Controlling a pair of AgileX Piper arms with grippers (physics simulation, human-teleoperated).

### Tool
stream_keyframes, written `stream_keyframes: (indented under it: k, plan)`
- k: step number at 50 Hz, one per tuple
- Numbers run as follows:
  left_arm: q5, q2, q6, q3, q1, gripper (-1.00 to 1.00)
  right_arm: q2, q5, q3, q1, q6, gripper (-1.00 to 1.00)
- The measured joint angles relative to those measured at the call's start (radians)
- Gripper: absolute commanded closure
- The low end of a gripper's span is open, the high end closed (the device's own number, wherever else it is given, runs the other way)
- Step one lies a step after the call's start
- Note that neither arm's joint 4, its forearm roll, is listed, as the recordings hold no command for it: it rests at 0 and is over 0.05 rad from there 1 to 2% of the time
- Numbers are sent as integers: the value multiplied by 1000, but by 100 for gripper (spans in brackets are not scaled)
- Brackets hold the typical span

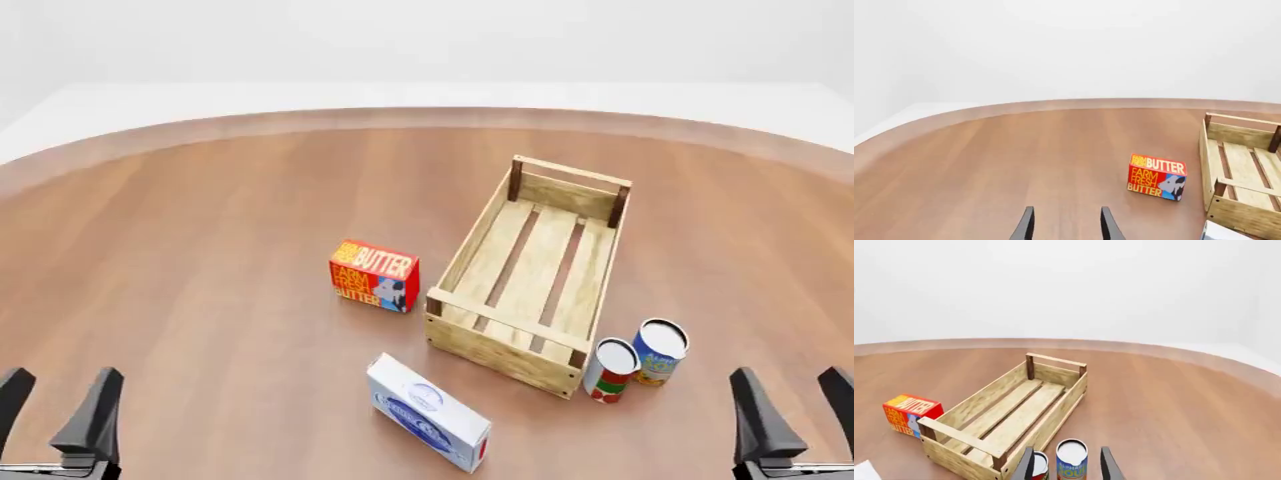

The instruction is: Pick up the ketchup, and put it in the wooden tray.

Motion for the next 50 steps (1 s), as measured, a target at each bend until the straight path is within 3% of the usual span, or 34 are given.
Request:
stream_keyframes:
  k: [12, 22, 37, 50]
  plan:
    - [0, 0, 0, 0, 0, -100, 1, 28, -31, 27, -60, -100]
    - [0, 0, 0, 0, 0, -100, 0, 114, -109, 81, -156, -100]
    - [0, 0, 0, 0, 0, -100, 24, 260, -186, 238, -261, -100]
    - [0, 0, 0, 0, 0, -100, 173, 249, -217, 404, -315, -100]
